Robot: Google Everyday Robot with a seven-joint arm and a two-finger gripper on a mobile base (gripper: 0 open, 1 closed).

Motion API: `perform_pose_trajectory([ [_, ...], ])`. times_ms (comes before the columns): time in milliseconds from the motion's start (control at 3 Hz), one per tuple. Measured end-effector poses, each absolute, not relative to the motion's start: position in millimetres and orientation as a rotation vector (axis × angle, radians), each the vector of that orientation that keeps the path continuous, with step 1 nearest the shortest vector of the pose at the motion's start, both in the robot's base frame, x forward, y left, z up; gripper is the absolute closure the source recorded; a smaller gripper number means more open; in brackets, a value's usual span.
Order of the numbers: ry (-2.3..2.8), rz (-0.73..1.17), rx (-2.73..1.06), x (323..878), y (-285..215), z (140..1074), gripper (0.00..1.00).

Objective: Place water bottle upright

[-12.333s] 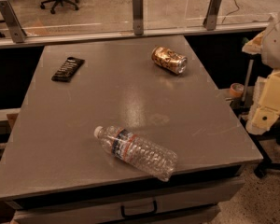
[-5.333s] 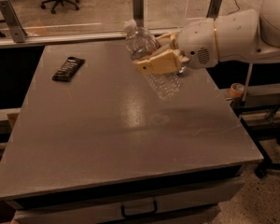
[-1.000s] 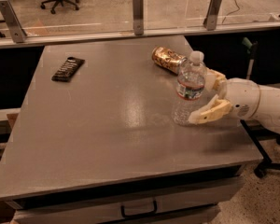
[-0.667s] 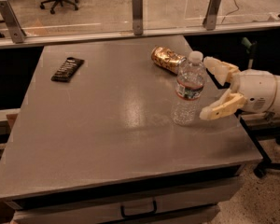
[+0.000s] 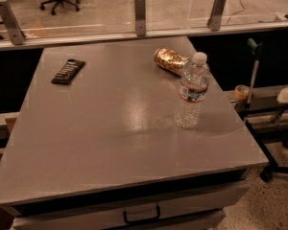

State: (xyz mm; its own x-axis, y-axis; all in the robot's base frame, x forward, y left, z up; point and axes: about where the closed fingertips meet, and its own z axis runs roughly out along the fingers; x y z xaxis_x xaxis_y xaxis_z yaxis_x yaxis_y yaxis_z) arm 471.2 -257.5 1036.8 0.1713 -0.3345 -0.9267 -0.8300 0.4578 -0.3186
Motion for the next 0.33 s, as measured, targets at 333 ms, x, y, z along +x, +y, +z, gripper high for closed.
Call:
perform_pose_trajectory([
  [333, 1.403, 0.472, -1.111, 471.9, -255.8, 1044.3, 0.00],
])
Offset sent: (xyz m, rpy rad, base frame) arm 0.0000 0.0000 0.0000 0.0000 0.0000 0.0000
